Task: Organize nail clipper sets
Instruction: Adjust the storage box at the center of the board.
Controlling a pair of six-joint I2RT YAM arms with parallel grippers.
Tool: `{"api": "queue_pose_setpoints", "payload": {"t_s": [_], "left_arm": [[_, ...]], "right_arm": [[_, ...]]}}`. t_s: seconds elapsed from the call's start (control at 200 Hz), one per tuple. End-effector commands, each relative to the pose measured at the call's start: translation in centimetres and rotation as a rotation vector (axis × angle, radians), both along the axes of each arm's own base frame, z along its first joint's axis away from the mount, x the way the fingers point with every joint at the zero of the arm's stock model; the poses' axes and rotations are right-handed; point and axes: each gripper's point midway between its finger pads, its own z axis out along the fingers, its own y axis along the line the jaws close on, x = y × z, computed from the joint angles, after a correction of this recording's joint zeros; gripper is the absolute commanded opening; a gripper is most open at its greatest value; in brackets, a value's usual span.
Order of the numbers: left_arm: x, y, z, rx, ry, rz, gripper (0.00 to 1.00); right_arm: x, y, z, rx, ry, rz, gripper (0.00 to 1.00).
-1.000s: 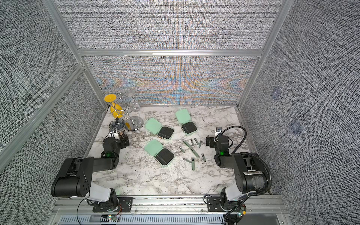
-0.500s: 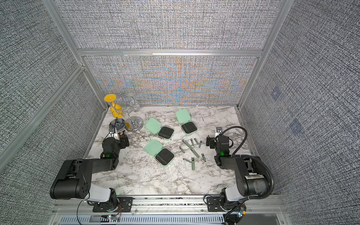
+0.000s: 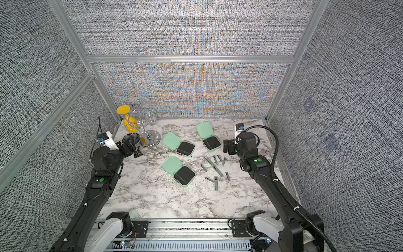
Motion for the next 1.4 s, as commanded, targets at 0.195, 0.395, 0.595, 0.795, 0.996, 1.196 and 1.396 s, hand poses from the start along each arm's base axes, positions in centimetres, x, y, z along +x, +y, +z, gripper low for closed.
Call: {"api": "queue_pose_setpoints", "payload": {"t_s": [0.195,0.395,0.595,0.795,0.996,1.196,1.396], "left_arm": [[-9.7,-10.6,-11.6,-0.2,0.637,-0.311,0.68],[-13.6,-12.8,-17.1,-0.245,0.799,-0.297,0.64],[-15.0,-14.5,-20.5,-0.267,0.913,-0.284,0.59],[-14.2,-17.3,-22.1,-0.244,0.957,-0.303,0.46],[-12.3,-19.7,-22.2,-0.292,0.928,-0.29,0.46],[-12.2,-19.8,-23.7,-0.3,0.956,-0.231,0.34],[-12.0,-19.3,-24.3,-0.301,0.954,-0.188,0.28]], "right_arm": [[-6.7,6.8,-7.6,-0.096,0.482,0.142,0.86],[-8.5,9.3,-13.0,-0.119,0.604,0.163,0.77],[-8.5,13.7,-15.3,-0.126,0.64,0.28,0.74],[-5.9,14.4,-15.2,-0.171,0.602,0.255,0.74],[-5.0,10.2,-15.9,-0.233,0.635,0.186,0.61],[-6.4,9.5,-16.8,-0.197,0.646,0.218,0.6],[-5.7,7.9,-18.1,-0.213,0.672,0.151,0.47]]}}
